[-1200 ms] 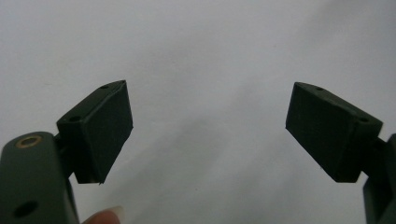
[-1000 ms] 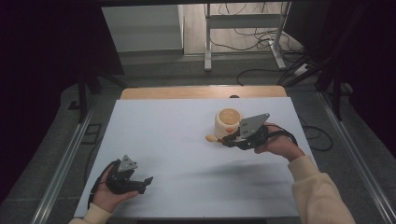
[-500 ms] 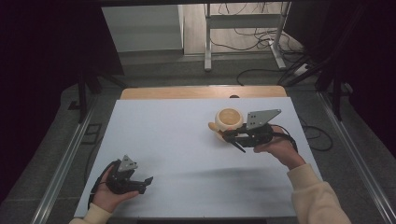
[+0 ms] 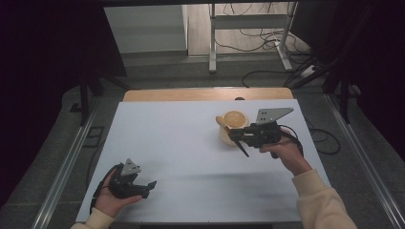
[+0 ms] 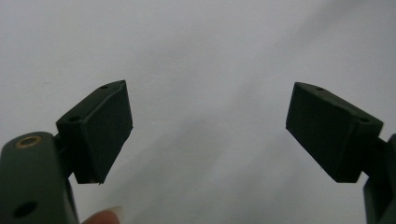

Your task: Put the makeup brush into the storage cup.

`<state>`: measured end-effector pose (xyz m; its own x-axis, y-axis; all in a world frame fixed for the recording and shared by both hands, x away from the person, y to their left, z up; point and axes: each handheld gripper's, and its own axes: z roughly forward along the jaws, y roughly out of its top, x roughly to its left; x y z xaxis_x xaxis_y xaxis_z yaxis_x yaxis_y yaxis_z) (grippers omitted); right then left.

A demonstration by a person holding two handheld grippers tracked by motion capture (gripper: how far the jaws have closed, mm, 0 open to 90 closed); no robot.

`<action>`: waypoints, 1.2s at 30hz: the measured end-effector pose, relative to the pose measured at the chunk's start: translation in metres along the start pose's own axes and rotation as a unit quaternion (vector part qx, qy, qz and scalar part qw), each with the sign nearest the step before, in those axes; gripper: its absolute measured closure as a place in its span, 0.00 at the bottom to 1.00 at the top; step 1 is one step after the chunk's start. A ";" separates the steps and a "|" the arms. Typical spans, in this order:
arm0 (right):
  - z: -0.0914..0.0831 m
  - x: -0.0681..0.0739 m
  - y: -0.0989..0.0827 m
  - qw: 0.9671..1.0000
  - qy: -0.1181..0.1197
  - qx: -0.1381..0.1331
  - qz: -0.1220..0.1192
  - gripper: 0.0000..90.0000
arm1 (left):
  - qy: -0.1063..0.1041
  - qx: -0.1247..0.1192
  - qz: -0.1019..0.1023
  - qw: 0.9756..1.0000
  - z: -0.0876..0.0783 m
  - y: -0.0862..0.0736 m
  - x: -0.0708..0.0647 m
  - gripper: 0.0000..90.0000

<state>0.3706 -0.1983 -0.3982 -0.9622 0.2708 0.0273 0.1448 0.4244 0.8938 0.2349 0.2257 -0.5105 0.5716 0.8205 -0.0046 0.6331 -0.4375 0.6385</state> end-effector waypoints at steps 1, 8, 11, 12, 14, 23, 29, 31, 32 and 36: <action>-0.001 0.000 0.000 1.000 -0.001 -0.002 0.004 0.88 | 0.000 -0.001 0.000 1.000 0.000 0.000 0.000 0.17; -0.006 -0.002 0.003 0.999 -0.018 -0.030 0.022 0.88 | -0.001 0.001 0.000 1.000 0.001 0.000 0.000 0.17; -0.008 -0.004 0.004 0.998 -0.018 -0.044 0.036 0.88 | -0.001 0.000 0.001 1.000 0.000 0.000 0.000 0.17; -0.009 -0.003 0.005 0.998 -0.019 -0.046 0.037 0.88 | -0.001 0.000 0.001 1.000 0.000 0.000 0.000 0.17; -0.010 -0.002 0.007 0.998 -0.021 -0.049 0.038 0.88 | -0.001 0.001 0.000 1.000 0.001 0.000 0.000 0.17; -0.015 0.002 0.021 0.996 -0.035 -0.064 0.058 0.88 | -0.002 0.001 -0.002 1.000 0.001 0.000 -0.001 0.17; -0.019 -0.001 0.025 0.993 -0.043 -0.071 0.081 0.88 | -0.002 0.001 -0.004 1.000 0.002 0.000 -0.001 0.17; -0.019 -0.002 0.026 0.992 -0.047 -0.077 0.088 0.88 | -0.002 0.002 -0.003 1.000 0.002 0.000 -0.001 0.17; -0.020 -0.003 0.027 0.991 -0.050 -0.081 0.090 0.88 | -0.002 0.003 -0.002 1.000 0.002 0.000 -0.001 0.17; -0.021 -0.007 0.030 0.987 -0.054 -0.115 0.103 0.88 | -0.002 0.002 -0.002 1.000 0.002 0.000 -0.001 0.17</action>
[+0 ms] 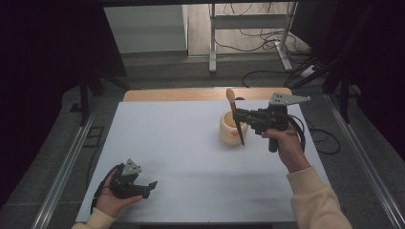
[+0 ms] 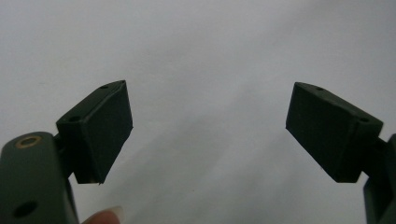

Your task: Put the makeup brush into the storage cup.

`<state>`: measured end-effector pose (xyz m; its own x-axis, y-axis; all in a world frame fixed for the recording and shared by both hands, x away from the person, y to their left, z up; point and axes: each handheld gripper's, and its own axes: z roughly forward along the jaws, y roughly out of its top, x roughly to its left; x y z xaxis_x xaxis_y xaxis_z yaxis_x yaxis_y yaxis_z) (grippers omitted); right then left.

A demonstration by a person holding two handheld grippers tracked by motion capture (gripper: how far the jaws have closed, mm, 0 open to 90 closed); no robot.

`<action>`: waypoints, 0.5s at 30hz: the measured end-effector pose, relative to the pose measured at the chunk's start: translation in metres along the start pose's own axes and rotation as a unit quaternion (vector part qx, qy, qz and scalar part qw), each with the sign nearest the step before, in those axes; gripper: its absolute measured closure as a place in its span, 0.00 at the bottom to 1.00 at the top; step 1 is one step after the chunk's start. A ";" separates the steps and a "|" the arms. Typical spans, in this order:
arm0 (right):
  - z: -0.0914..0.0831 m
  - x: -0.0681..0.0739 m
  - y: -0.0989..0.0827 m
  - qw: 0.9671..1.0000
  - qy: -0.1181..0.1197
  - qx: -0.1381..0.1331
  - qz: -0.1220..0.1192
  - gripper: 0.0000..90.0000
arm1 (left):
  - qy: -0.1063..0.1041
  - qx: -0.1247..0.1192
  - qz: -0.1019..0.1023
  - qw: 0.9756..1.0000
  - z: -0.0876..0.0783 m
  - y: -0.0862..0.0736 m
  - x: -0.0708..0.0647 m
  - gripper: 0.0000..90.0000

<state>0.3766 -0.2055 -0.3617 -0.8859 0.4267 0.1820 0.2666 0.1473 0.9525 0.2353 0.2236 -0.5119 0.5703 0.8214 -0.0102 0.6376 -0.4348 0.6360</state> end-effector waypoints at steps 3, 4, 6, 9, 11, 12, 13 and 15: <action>0.000 -0.004 0.002 1.000 -0.002 -0.020 0.010 0.88 | -0.001 -0.001 -0.003 1.000 0.000 0.000 0.000 0.17; 0.000 -0.004 0.002 1.000 -0.003 -0.023 0.011 0.88 | 0.000 -0.001 -0.002 1.000 0.001 0.000 0.000 0.17; 0.001 -0.005 0.002 1.000 -0.003 -0.027 0.014 0.88 | -0.001 -0.002 -0.004 1.000 0.001 -0.001 0.000 0.17; 0.003 -0.006 0.002 0.999 -0.003 -0.030 0.014 0.88 | -0.001 0.000 -0.002 1.000 0.001 -0.001 0.001 0.17; 0.003 -0.007 0.002 0.999 -0.004 -0.033 0.016 0.88 | 0.000 0.000 -0.002 1.000 0.000 -0.001 0.001 0.17; 0.003 -0.007 0.001 0.999 -0.004 -0.035 0.017 0.88 | 0.000 0.000 -0.002 1.000 0.000 -0.001 0.001 0.17; 0.003 -0.007 0.001 0.999 -0.004 -0.037 0.018 0.88 | 0.000 0.000 -0.001 1.000 0.000 -0.001 0.000 0.17; 0.003 -0.008 0.002 0.999 -0.006 -0.039 0.019 0.88 | 0.000 0.000 -0.001 1.000 0.000 -0.001 0.000 0.17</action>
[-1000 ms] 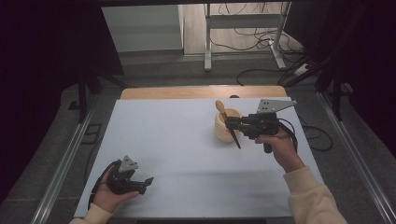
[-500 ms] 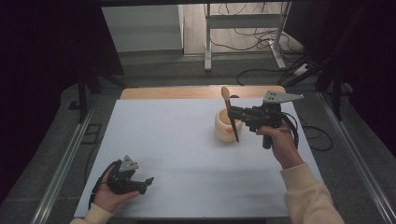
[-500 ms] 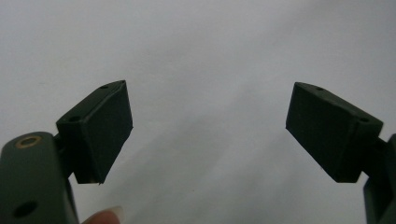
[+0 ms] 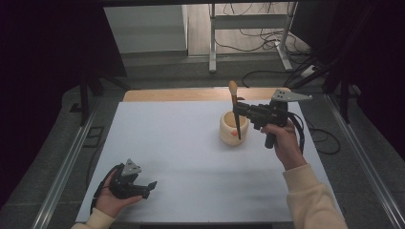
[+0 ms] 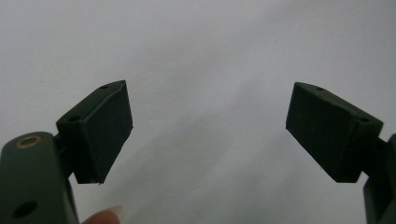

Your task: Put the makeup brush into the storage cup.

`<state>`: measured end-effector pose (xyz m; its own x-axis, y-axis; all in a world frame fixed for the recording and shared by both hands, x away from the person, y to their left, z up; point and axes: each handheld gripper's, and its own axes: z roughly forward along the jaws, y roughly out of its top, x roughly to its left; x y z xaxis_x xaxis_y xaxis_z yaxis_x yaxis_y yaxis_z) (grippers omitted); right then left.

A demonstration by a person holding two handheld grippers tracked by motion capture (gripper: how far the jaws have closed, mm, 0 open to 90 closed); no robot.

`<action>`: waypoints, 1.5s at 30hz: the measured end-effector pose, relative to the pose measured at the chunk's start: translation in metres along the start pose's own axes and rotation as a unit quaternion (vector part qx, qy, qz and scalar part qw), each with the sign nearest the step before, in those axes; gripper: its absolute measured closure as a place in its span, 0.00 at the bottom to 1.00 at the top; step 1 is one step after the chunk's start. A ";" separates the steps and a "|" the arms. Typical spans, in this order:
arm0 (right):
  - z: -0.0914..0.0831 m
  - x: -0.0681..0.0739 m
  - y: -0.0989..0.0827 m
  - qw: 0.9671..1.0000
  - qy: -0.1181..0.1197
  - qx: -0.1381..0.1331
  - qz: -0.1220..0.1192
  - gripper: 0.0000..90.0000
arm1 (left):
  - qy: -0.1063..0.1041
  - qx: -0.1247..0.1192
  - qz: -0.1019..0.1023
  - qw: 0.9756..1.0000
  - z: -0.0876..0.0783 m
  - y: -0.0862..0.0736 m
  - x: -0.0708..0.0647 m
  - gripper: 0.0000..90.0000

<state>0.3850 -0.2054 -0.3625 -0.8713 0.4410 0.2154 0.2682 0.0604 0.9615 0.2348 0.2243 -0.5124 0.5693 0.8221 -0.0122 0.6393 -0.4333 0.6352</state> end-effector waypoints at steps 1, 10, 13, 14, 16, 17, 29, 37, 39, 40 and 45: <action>0.000 0.000 0.000 1.000 0.000 -0.002 0.001 0.88 | 0.000 0.000 0.000 1.000 0.000 0.000 0.000 0.17; -0.002 -0.004 0.000 1.000 -0.010 -0.018 0.007 0.88 | 0.001 0.000 0.001 1.000 0.000 0.000 0.000 0.17; -0.002 -0.005 0.000 1.000 -0.013 -0.023 0.008 0.88 | 0.001 0.000 0.001 1.000 0.000 0.000 0.000 0.17; -0.002 -0.005 0.000 1.000 -0.013 -0.025 0.009 0.88 | 0.001 0.000 0.001 1.000 0.000 0.000 0.000 0.17; -0.003 -0.006 0.000 0.999 -0.017 -0.031 0.011 0.88 | 0.001 0.000 0.001 1.000 0.000 0.000 0.000 0.17; -0.003 -0.007 0.000 0.999 -0.019 -0.036 0.013 0.88 | 0.001 0.000 0.001 1.000 0.000 0.000 0.000 0.17; -0.001 -0.013 0.003 0.996 -0.037 -0.072 0.024 0.88 | 0.000 0.000 0.001 1.000 0.000 0.000 0.000 0.17; 0.000 -0.022 0.005 0.994 -0.053 -0.088 0.022 0.88 | 0.000 0.002 0.003 1.000 0.000 0.000 0.000 0.17; 0.000 -0.024 0.006 0.994 -0.054 -0.095 0.027 0.88 | 0.001 0.002 0.000 1.000 0.000 -0.001 0.000 0.17; 0.000 -0.025 0.006 0.993 -0.055 -0.098 0.028 0.88 | 0.000 0.001 -0.001 1.000 0.000 -0.001 0.000 0.17; 0.002 -0.030 0.005 0.992 -0.058 -0.109 0.031 0.88 | 0.000 0.002 0.000 1.000 0.000 -0.001 0.000 0.17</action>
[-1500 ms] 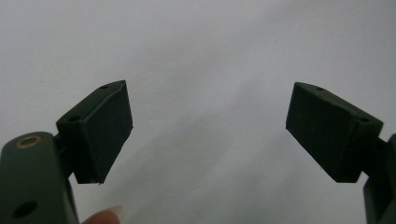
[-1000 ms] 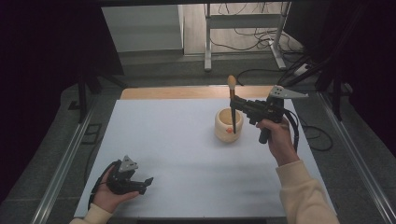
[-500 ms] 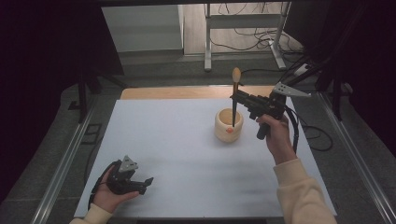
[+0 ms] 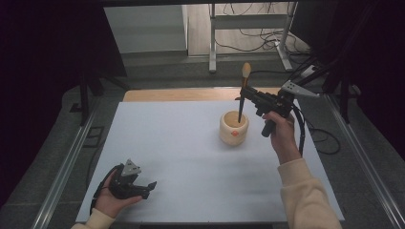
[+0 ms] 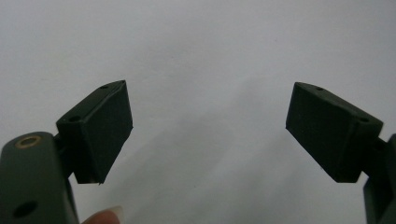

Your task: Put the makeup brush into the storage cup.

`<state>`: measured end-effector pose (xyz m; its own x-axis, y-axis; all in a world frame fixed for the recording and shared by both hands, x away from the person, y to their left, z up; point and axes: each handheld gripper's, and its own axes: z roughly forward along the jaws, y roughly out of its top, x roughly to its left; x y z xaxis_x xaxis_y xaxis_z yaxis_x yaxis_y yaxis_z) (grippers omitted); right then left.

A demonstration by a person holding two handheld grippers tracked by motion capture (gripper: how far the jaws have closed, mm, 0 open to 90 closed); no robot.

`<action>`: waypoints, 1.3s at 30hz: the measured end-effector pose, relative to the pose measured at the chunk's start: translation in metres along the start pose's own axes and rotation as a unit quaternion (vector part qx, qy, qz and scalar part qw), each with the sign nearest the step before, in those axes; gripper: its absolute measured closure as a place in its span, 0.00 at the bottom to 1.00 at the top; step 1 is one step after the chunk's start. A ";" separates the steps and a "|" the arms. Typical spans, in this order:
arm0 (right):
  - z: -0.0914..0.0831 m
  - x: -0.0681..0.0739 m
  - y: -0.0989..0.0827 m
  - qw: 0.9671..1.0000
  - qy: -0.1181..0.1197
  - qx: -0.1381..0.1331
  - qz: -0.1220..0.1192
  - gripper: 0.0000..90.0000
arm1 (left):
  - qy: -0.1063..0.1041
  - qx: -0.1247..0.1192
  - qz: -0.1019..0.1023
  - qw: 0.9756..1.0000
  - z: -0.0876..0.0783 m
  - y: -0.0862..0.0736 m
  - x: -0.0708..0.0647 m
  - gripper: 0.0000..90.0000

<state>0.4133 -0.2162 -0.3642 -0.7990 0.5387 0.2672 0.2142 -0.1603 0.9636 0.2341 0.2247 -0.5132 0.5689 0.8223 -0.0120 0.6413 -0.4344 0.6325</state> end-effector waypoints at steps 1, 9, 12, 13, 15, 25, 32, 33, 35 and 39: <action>0.001 -0.001 0.000 1.000 -0.001 -0.004 0.001 0.88 | 0.000 0.001 0.001 1.000 0.000 0.000 0.000 0.17; 0.003 -0.010 0.001 1.000 -0.006 -0.018 0.002 0.88 | 0.001 0.001 -0.002 1.000 0.000 -0.001 0.000 0.17; 0.004 -0.012 0.000 1.000 -0.008 -0.020 0.003 0.88 | 0.001 0.001 -0.002 1.000 0.000 -0.001 0.000 0.17; 0.004 -0.013 0.000 1.000 -0.009 -0.019 0.004 0.88 | 0.001 0.001 -0.002 1.000 0.000 -0.001 0.000 0.17; 0.006 -0.014 -0.001 1.000 -0.012 -0.020 0.004 0.88 | 0.002 0.001 -0.002 1.000 0.000 -0.001 0.000 0.17; 0.019 -0.033 -0.012 0.999 -0.036 -0.016 0.007 0.88 | 0.000 -0.004 -0.005 1.000 -0.001 -0.001 0.003 0.17; 0.026 -0.048 -0.020 0.998 -0.055 -0.014 0.024 0.88 | -0.001 -0.003 0.000 1.000 -0.003 -0.001 0.004 0.17; 0.027 -0.049 -0.020 0.998 -0.057 -0.014 0.025 0.88 | -0.001 -0.003 0.000 1.000 -0.003 -0.001 0.004 0.17; 0.027 -0.050 -0.022 0.998 -0.059 -0.013 0.024 0.88 | -0.001 -0.003 0.000 1.000 -0.003 -0.001 0.004 0.17; 0.028 -0.052 -0.024 0.998 -0.062 -0.010 0.021 0.88 | -0.002 -0.002 -0.001 1.000 -0.002 -0.001 0.004 0.17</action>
<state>0.4652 -0.2170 -0.4006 -0.7140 0.6286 0.3083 0.2334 -0.2014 0.9513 0.2343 0.2293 -0.5123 0.5693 0.8220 -0.0155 0.6401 -0.4313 0.6358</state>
